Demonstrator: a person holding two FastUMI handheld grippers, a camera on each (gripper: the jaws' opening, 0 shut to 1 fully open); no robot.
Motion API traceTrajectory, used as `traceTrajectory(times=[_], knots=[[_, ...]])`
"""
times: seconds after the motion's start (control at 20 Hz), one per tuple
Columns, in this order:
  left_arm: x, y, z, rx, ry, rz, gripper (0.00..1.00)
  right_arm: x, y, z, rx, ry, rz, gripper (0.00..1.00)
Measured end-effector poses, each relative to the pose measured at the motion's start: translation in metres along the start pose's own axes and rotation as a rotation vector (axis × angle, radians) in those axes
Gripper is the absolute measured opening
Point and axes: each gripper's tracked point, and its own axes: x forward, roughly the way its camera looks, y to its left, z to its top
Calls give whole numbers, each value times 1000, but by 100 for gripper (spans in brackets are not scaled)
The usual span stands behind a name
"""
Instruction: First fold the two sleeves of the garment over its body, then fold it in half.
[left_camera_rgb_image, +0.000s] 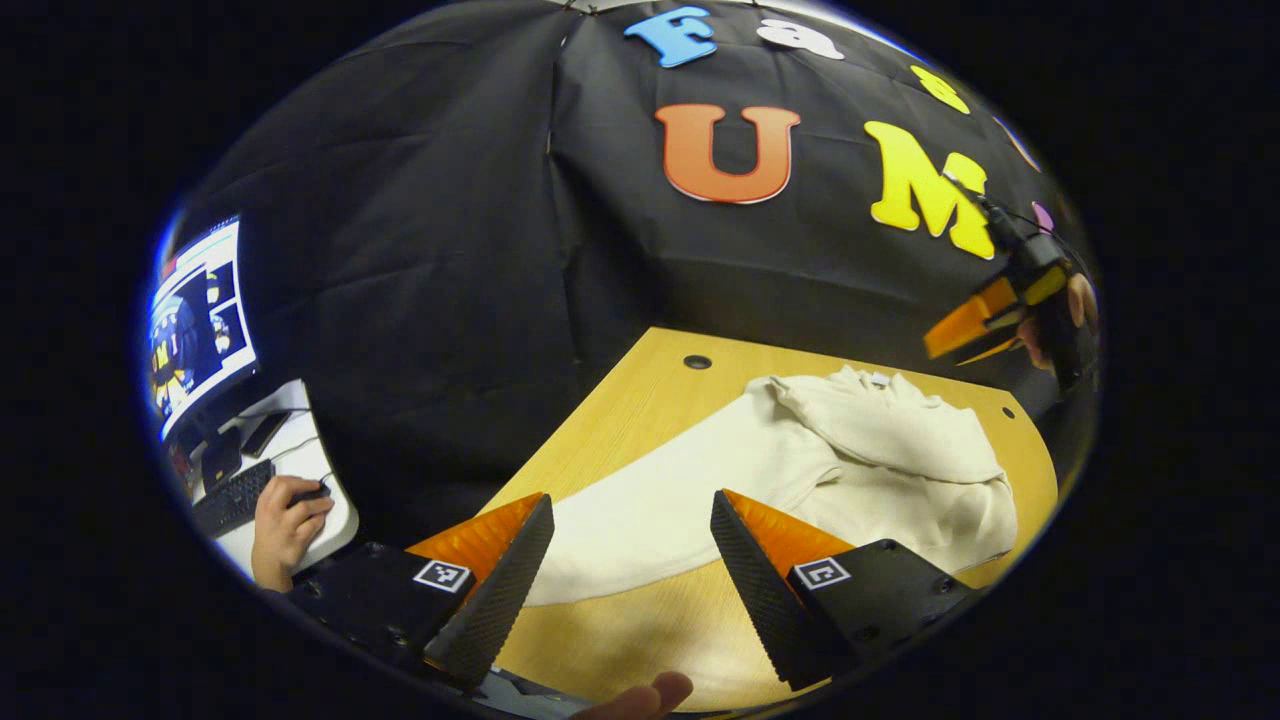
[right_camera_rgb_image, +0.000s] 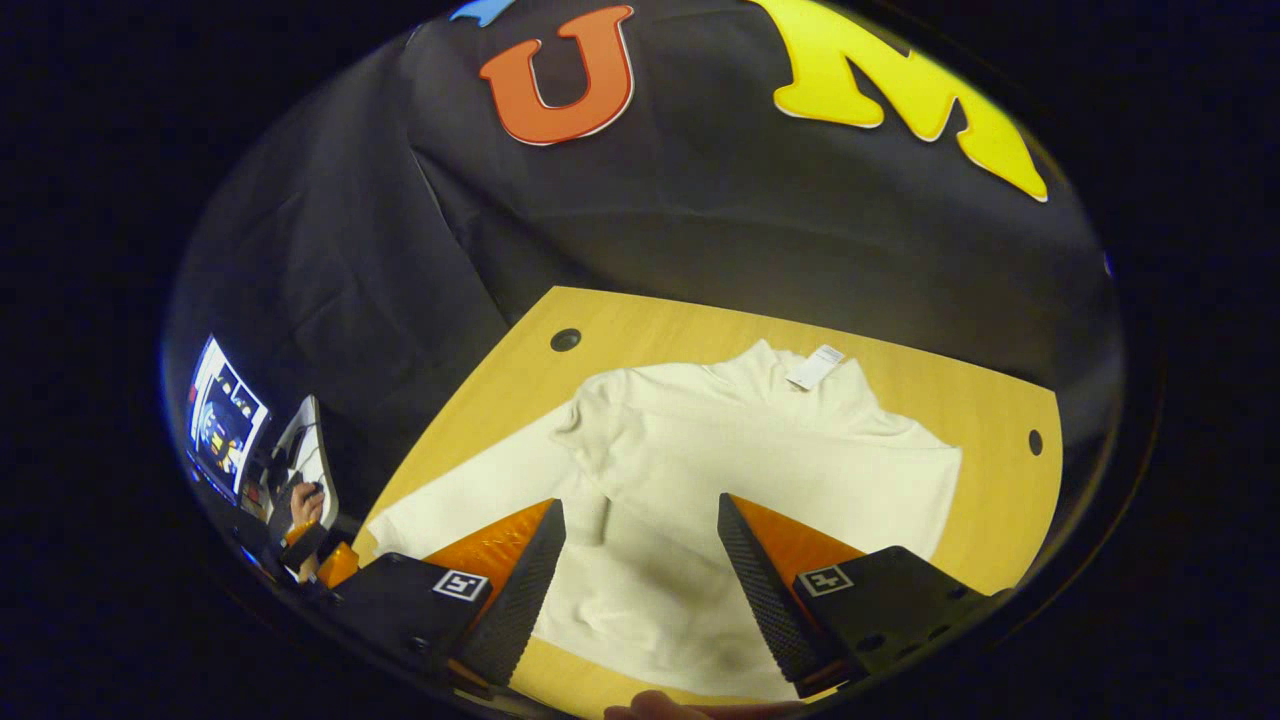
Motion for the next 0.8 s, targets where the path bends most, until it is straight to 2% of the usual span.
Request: traceTrajectory(times=[0.2, 0.3, 0.45, 0.5, 0.6, 0.8], knots=[[12, 33, -41, -106, 105, 156, 100, -58, -37, -56, -81, -18, -42, 96], [21, 51, -59, -150, 153, 229, 100, -85, -41, -83, -80, -22, -29, 96], [33, 73, -68, -204, 201, 308, 100, -108, -49, -125, -107, 4, -70, 94], [35, 81, -71, -220, 221, 335, 100, -113, -43, -139, -97, 22, -61, 96], [44, 90, -78, -278, 262, 359, 100, -114, -26, -163, -68, 68, -19, 96], [59, 97, -92, -400, 366, 370, 96, -111, -15, -183, -53, 112, -22, 96]])
